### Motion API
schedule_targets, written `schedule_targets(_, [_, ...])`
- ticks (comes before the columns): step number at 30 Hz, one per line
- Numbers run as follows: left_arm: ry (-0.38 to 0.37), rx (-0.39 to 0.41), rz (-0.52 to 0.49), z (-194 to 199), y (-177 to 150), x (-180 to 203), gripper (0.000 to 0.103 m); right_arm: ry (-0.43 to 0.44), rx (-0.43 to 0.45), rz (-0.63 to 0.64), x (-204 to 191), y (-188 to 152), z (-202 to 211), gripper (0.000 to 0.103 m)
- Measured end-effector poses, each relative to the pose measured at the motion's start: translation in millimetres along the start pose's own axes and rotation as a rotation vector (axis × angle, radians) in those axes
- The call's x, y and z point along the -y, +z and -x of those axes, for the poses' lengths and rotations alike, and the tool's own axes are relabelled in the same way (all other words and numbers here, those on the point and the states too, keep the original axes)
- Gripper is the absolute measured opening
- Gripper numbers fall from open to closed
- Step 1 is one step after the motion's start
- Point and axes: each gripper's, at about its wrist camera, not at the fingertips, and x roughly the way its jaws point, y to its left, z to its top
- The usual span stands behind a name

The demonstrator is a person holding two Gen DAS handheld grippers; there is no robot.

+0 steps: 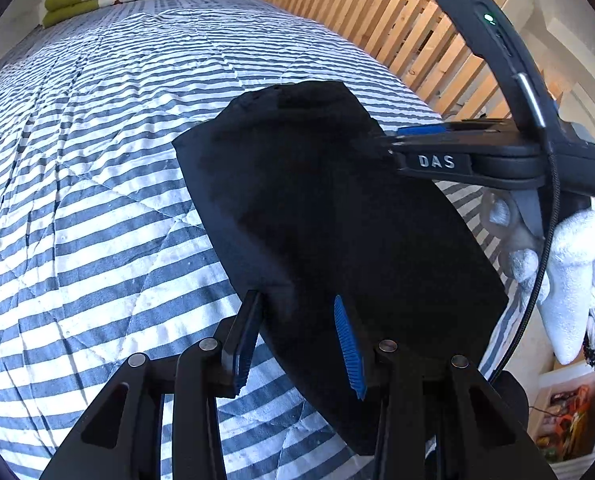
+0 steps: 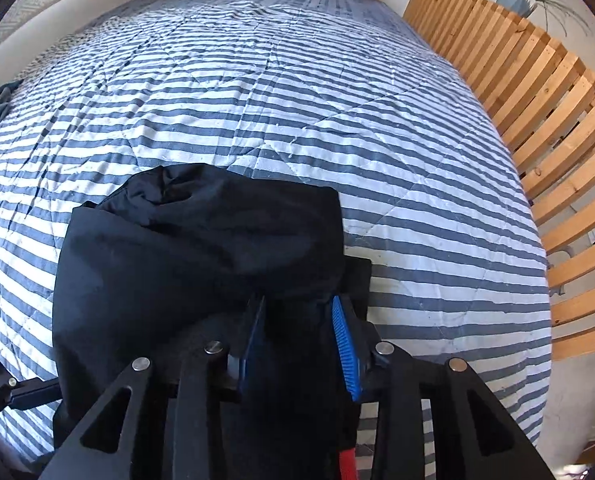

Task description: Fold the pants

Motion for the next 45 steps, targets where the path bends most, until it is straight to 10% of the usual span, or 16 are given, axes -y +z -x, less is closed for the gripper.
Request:
schedule_targets(5, [-0.052, 0.013, -0.033, 19.2, -13.4, 18.4, 0.039, 0.049, 0.033, -0.025, 10.0, -30.3, 41.8, 0.052])
schedule_targets(18, [-0.046, -0.02, -0.2, -8.4, -48.4, 70.7, 0.039, 0.194, -0.031, -0.154, 31.7, -102.8, 26.6, 0.055])
schedule_targets(28, [-0.043, -0.005, 0.024, 25.2, -38.1, 9.3, 0.041, 0.209, 0.022, -0.151, 52.4, -94.8, 44.1, 0.06])
schedule_targets(33, [-0.06, -0.041, 0.178, 13.8, -40.2, -28.7, 0.042, 0.256, 0.064, -0.178, 84.8, -78.0, 40.5, 0.086])
schedule_targets(45, [-0.17, -0.073, 0.236, -20.9, -33.0, -22.4, 0.042, 0.491, -0.121, -0.202, 74.4, -63.8, -26.1, 0.093])
